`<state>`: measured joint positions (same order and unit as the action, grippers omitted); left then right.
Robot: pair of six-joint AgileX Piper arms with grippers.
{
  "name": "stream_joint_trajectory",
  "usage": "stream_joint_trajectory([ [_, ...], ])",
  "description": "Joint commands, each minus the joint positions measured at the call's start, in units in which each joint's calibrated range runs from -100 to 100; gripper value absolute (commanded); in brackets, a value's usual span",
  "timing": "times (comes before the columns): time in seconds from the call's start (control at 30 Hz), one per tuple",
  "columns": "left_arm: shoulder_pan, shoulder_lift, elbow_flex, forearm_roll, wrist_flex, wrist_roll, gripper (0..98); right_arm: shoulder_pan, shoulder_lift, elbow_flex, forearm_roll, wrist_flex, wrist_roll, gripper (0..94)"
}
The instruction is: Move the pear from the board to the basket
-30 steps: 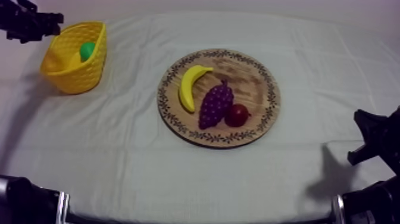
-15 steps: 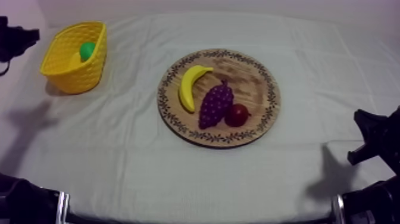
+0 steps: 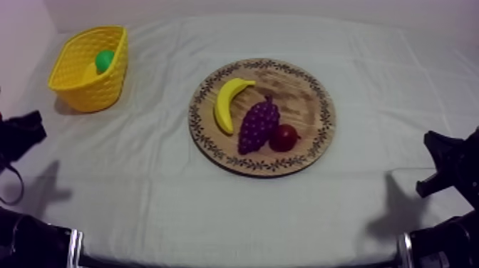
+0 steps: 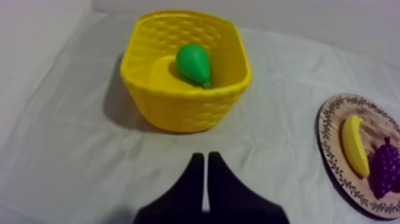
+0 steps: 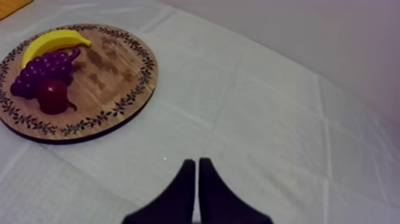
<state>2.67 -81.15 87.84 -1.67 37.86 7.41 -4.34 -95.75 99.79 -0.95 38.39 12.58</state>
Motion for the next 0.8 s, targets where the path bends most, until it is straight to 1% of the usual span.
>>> stream_joint_trajectory([
  [0.0,0.31,-9.87,8.40,-0.07,-0.32,-1.00,0.0,-0.02,-0.01,-0.01,0.00,0.00,0.00,0.3],
  [0.07,0.58,-12.90,9.50,-0.26,-0.42,-1.48,0.0,-0.02,-0.01,-0.01,0.00,0.00,0.01,0.3],
  [0.17,0.90,-16.47,10.25,-0.29,-0.33,-3.93,0.0,-0.02,-0.01,-0.01,0.00,0.00,-0.01,0.3],
  [0.23,0.92,-17.69,10.49,-0.25,-0.36,-4.42,0.0,-0.02,-0.01,-0.01,0.00,0.00,0.04,0.3],
  [0.3,0.84,-18.28,10.79,-0.25,-1.14,-3.19,0.0,-0.02,-0.01,-0.01,0.00,0.00,0.03,0.3],
  [0.47,0.68,-18.76,11.74,-0.33,-4.59,2.71,0.0,-0.02,-0.01,-0.01,0.00,0.00,-0.04,0.3],
  [0.53,0.65,-18.80,11.84,-0.34,-4.98,4.17,0.0,-0.02,-0.01,-0.01,0.00,0.00,-0.04,0.3],
  [0.63,0.63,-18.83,11.90,-0.35,-5.23,4.87,0.0,-0.02,-0.01,-0.01,0.00,0.00,-0.05,0.3],
  [0.77,0.63,-18.85,11.93,-0.35,-5.33,4.70,0.0,-0.02,-0.01,-0.01,0.00,0.00,-0.05,0.3],
])
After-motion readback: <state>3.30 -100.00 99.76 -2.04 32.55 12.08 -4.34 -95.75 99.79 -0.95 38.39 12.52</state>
